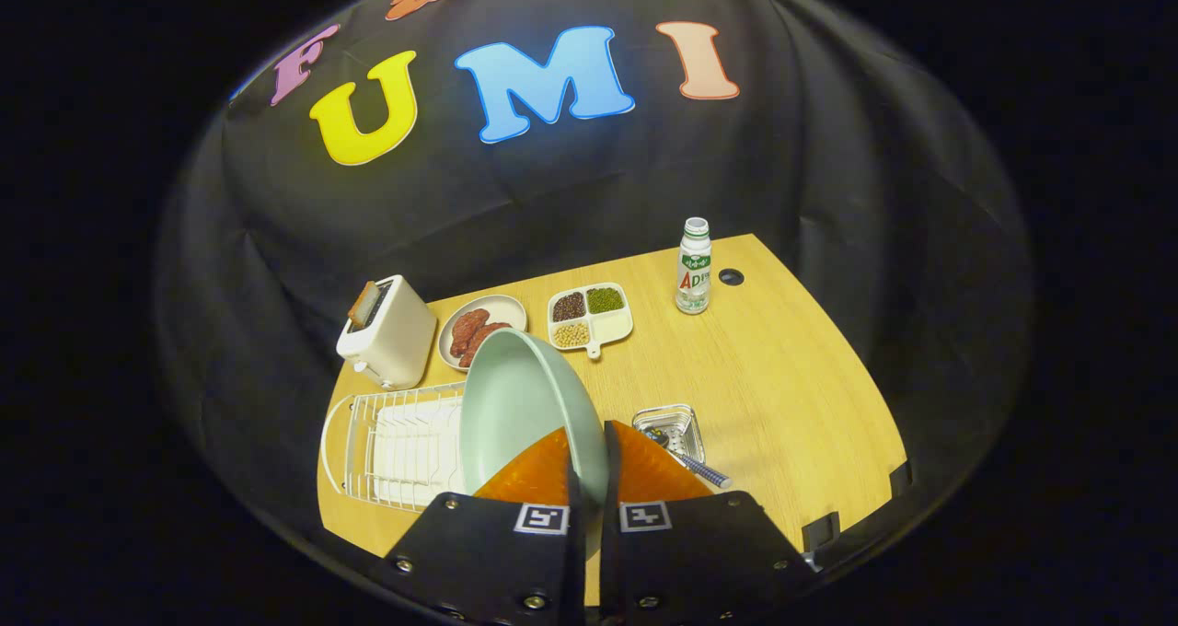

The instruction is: Take the plate from the dish rack, then take the spoon from the basket and place it into the plate.

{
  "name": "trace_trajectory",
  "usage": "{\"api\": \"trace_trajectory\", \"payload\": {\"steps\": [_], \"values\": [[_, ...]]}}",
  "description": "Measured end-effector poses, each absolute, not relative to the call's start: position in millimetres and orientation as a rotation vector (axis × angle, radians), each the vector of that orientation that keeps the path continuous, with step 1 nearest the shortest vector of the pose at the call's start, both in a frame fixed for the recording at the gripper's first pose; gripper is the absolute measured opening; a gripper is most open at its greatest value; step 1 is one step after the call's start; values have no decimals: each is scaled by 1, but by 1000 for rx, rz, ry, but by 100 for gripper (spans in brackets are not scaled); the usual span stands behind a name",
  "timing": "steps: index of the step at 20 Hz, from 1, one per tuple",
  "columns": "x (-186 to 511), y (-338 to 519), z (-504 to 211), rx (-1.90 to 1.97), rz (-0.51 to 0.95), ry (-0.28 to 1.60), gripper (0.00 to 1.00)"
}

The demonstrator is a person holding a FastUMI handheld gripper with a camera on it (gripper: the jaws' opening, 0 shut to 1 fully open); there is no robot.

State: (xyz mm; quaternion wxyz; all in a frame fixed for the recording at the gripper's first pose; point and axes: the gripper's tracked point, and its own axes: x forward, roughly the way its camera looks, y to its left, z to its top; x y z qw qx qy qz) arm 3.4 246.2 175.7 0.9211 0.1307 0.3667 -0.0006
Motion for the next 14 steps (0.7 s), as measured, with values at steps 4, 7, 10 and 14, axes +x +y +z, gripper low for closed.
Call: {"api": "trace_trajectory", "payload": {"steps": [4, 7, 10, 14], "values": [[-32, 238, 163, 425, 124, 797, 6], [-57, 229, 148, 524, 201, 816, 6], [-87, 220, 122, 626, 280, 862, 6], [-119, 207, 73, 667, 363, 939, 6]]}}
